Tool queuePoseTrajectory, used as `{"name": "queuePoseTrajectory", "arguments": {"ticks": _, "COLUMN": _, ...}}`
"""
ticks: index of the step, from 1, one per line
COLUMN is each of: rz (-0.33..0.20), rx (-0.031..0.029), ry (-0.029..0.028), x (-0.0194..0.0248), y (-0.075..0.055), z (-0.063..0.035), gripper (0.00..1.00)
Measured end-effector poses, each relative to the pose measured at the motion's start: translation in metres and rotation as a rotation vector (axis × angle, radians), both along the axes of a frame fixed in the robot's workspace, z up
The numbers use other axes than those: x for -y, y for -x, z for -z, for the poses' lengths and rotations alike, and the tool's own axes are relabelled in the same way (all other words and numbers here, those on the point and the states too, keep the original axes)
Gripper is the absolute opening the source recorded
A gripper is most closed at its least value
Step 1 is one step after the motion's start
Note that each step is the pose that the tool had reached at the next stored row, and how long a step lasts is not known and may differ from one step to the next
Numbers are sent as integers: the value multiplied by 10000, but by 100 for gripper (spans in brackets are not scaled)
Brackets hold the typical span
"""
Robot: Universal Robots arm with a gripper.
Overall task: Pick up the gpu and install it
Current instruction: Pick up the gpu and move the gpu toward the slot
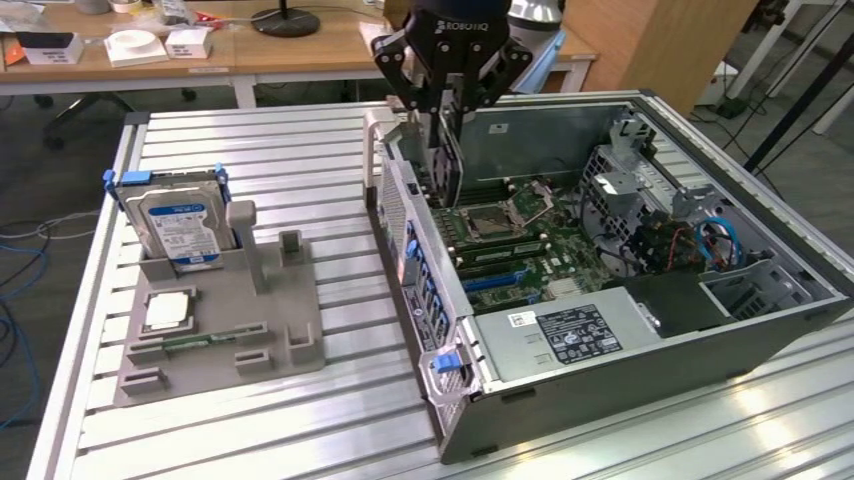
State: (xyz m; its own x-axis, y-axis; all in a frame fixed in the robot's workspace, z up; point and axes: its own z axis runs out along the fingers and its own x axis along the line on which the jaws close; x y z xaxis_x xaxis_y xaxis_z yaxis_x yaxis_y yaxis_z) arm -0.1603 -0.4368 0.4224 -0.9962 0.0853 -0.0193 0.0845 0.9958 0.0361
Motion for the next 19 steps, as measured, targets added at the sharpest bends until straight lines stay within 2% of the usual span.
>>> {"name": "queuePoseTrajectory", "arguments": {"ticks": 19, "rz": -1, "rx": 0, "ry": 1, "x": 0, "y": -152, "z": 0, "gripper": 26}}
